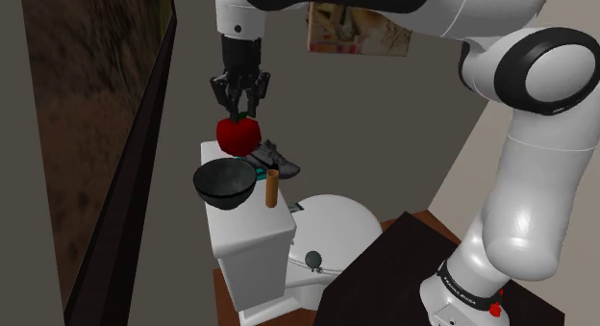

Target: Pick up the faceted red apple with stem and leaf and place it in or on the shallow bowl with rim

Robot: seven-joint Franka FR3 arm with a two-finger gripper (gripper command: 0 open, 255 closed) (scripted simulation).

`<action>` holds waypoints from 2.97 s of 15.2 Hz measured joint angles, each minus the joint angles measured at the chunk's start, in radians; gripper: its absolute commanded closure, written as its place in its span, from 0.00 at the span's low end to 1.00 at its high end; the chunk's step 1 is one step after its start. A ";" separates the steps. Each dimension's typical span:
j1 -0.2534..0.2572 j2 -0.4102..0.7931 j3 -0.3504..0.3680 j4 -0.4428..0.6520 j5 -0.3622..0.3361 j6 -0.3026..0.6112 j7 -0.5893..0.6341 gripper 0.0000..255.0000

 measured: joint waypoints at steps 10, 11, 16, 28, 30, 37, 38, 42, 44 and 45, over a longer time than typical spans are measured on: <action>0.057 0.211 -0.011 0.256 -0.078 -0.057 0.010 1.00; 0.054 0.206 -0.011 0.235 -0.076 -0.042 0.011 1.00; 0.032 0.172 -0.010 0.111 -0.064 0.049 0.010 1.00; 0.013 0.153 -0.012 -0.053 -0.058 0.194 0.015 1.00; 0.013 0.152 -0.012 -0.056 -0.058 0.196 0.015 1.00; 0.013 0.151 -0.012 -0.056 -0.058 0.196 0.015 0.00; 0.013 0.151 -0.012 -0.056 -0.058 0.196 0.015 0.00; 0.022 0.150 -0.009 0.045 -0.057 0.096 0.010 0.00; 0.028 0.162 -0.009 0.082 -0.061 0.070 0.011 0.00; 0.029 0.164 -0.009 0.089 -0.061 0.065 0.011 0.00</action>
